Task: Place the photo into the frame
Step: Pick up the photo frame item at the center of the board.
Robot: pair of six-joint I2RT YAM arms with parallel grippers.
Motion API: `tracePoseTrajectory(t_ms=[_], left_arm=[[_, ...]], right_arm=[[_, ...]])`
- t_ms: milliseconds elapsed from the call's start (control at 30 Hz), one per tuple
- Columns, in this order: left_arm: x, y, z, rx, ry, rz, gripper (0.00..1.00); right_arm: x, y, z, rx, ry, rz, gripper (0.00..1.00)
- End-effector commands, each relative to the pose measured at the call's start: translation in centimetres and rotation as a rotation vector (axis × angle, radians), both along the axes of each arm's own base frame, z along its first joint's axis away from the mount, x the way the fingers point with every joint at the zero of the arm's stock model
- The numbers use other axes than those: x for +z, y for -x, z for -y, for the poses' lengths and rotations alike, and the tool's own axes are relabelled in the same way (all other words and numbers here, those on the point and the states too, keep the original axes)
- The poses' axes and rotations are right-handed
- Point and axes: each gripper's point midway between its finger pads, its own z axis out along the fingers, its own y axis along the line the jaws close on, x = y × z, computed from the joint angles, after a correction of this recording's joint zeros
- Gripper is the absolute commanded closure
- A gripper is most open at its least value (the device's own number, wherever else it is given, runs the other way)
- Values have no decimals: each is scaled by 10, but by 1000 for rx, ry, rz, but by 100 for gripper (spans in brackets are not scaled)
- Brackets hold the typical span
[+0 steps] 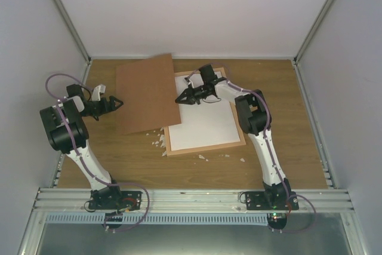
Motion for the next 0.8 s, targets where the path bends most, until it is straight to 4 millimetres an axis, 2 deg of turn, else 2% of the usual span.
tracePoseTrajectory(t_ms=[0,133,300,500,767], left_arm=[[-5,2,5,-19,8,7,3],[4,1,5,-19,12,26,2],[17,0,6,-21,-1,54,1],[33,0,6,-23,-21,86,1],[47,2,12,-32,-46,111,1]], right_arm=[[26,11,-3,30,-44,34,99],[35,22,7,26,-58,4,99],[50,28,32,-3,-67,-4,99],[72,39,78,-60,-78,20,99],[76,74,146,-141,-69,31,99]])
